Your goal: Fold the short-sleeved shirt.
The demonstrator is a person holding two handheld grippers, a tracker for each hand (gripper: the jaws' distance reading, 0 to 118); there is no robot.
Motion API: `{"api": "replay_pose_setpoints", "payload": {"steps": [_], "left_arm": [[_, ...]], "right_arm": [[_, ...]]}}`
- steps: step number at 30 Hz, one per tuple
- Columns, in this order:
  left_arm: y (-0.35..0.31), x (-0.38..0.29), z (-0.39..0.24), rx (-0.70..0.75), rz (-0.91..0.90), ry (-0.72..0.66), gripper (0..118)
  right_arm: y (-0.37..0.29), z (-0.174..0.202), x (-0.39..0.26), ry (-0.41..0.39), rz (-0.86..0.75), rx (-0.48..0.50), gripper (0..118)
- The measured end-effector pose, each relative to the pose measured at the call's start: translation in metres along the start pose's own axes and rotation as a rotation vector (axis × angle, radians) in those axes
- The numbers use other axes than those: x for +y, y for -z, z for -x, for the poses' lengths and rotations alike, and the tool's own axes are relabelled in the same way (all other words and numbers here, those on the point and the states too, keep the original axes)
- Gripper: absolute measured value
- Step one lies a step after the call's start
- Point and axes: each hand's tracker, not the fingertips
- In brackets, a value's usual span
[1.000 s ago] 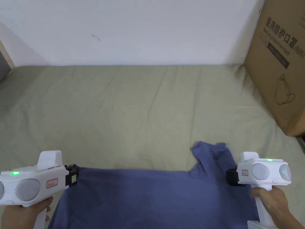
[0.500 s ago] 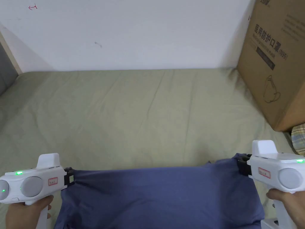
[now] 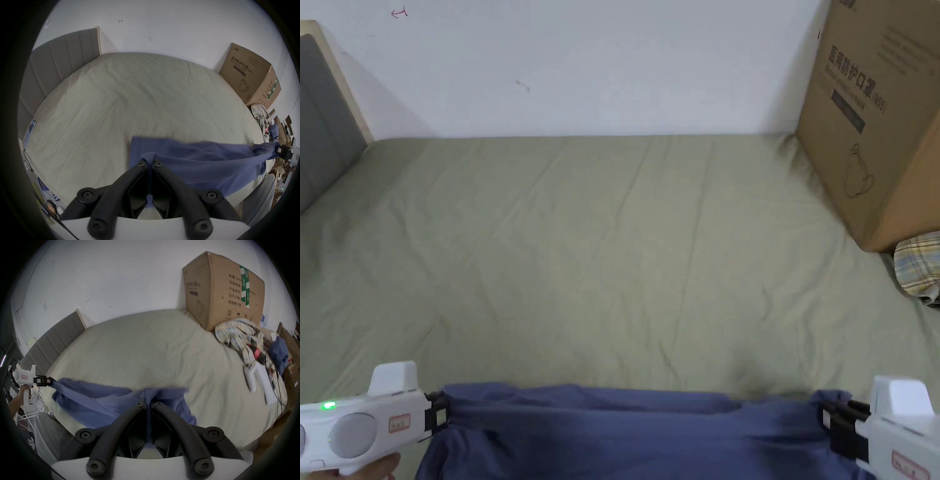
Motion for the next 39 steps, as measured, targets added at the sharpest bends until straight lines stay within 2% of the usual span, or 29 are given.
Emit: {"api": "replay_pose_setpoints", "payload": {"steps": [5, 9, 15, 16, 17, 18, 19, 20, 21, 22, 28, 33, 36, 39], "left_arm": [[0.009, -0.032, 0.005, 0.011, 0.042, -0.018, 1], [0.022, -0.05, 0.0, 0.035, 0.084, 0.017, 1], [0.026, -0.055, -0.004, 0.058, 0.109, 0.056, 2], [0.024, -0.053, -0.004, 0.056, 0.111, 0.049, 7], [0.021, -0.051, -0.004, 0.042, 0.113, 0.038, 16], [0.015, -0.048, -0.005, 0.026, 0.114, 0.016, 27], [0.009, -0.045, -0.006, 0.014, 0.1, -0.012, 46], [-0.001, -0.042, -0.009, 0.005, 0.068, -0.031, 74], [-0.008, -0.039, -0.009, -0.012, 0.014, -0.038, 88], [-0.019, -0.034, -0.013, -0.024, -0.043, -0.036, 96], [-0.098, 0.01, -0.053, -0.063, -0.399, 0.007, 97], [-0.138, 0.035, -0.083, 0.012, -0.658, 0.106, 97], [-0.15, 0.044, -0.097, 0.021, -0.769, 0.096, 96], [-0.155, 0.051, -0.111, 0.036, -0.829, 0.086, 94]], "right_arm": [[0.026, -0.004, -0.041, 0.038, 0.103, -0.077, 1], [0.05, -0.008, -0.061, 0.078, 0.163, -0.135, 2], [0.05, -0.003, -0.062, 0.106, 0.164, -0.155, 2], [0.046, -0.002, -0.058, 0.105, 0.161, -0.153, 4], [0.04, 0.001, -0.053, 0.102, 0.153, -0.148, 11], [0.031, 0.005, -0.048, 0.086, 0.127, -0.148, 25], [0.022, 0.008, -0.041, 0.069, 0.092, -0.148, 45], [0.012, 0.012, -0.032, 0.049, 0.058, -0.158, 73], [0.002, 0.015, -0.023, 0.036, 0.016, -0.159, 87], [-0.011, 0.02, -0.014, 0.022, -0.03, -0.166, 91], [-0.074, 0.057, 0.051, -0.075, -0.354, -0.181, 91], [-0.103, 0.091, 0.084, -0.113, -0.582, -0.228, 91], [-0.112, 0.113, 0.098, -0.138, -0.661, -0.277, 91], [-0.108, 0.121, 0.106, -0.143, -0.689, -0.286, 90]]}}
